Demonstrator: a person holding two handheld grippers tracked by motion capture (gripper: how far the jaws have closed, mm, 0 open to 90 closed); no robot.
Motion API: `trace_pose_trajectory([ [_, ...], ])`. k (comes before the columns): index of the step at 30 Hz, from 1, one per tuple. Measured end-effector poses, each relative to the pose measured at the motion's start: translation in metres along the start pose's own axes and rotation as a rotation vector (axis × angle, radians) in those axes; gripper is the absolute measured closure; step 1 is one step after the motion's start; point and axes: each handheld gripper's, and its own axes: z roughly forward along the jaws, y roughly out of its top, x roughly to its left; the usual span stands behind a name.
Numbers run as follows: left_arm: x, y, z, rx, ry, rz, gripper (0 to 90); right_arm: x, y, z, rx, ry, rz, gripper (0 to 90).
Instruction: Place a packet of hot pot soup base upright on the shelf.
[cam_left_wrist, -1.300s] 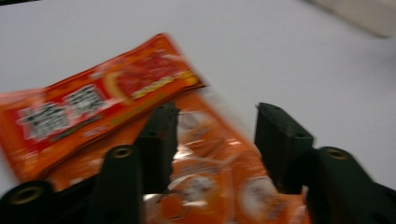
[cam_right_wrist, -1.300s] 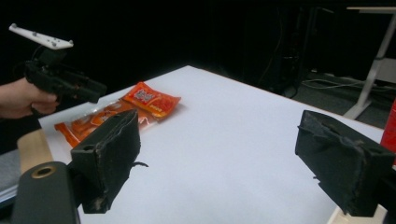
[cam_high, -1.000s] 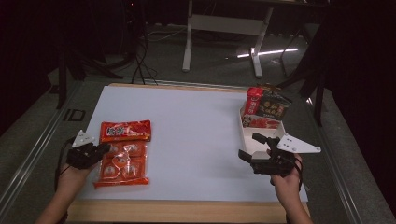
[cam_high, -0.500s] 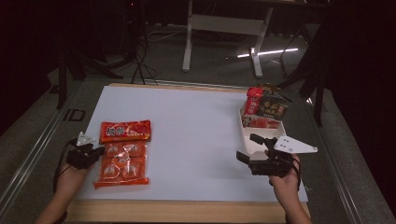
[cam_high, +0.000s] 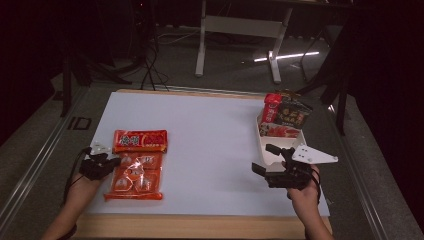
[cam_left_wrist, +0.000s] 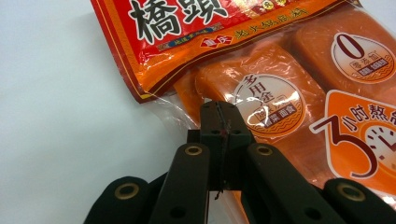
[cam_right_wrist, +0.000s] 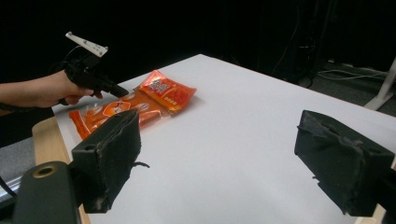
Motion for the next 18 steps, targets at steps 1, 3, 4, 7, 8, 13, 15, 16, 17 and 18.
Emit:
trace_pose_trajectory([
  [1,0.000,0.000,0.000,0.000,0.000,0.000,90.0,0.000,0.000,0.000,0.000,0.002,0.000,14.2],
  [3,-0.013,0.009,0.007,0.006,-0.031,0.032,90.0,0.001,0.000,0.000,0.001,0.004,-0.004,14.2],
  [4,-0.017,0.011,0.009,0.008,-0.038,0.044,90.0,0.001,0.000,0.000,0.000,0.004,-0.004,14.2],
  [7,-0.029,0.019,0.016,0.013,-0.067,0.074,90.0,0.001,0.000,-0.001,0.003,0.006,-0.001,14.2],
  [8,-0.032,0.020,0.017,0.012,-0.076,0.079,90.0,0.001,0.000,-0.001,0.004,0.006,-0.001,14.3],
  [13,-0.048,0.028,0.025,0.011,-0.109,0.116,90.0,0.001,0.000,-0.002,0.001,0.010,0.000,14.3],
  [15,-0.051,0.029,0.026,0.011,-0.116,0.121,90.0,0.001,0.000,-0.002,0.002,0.009,0.000,14.3],
  [16,-0.053,0.030,0.027,0.012,-0.123,0.126,90.0,0.001,0.000,-0.002,0.003,0.008,-0.001,14.3],
  [17,-0.058,0.031,0.028,0.008,-0.141,0.134,90.0,0.001,-0.001,-0.003,0.002,0.012,0.001,14.3],
  [18,-0.058,0.031,0.028,0.008,-0.141,0.134,90.0,0.001,-0.001,-0.003,0.002,0.012,0.001,14.3],
])
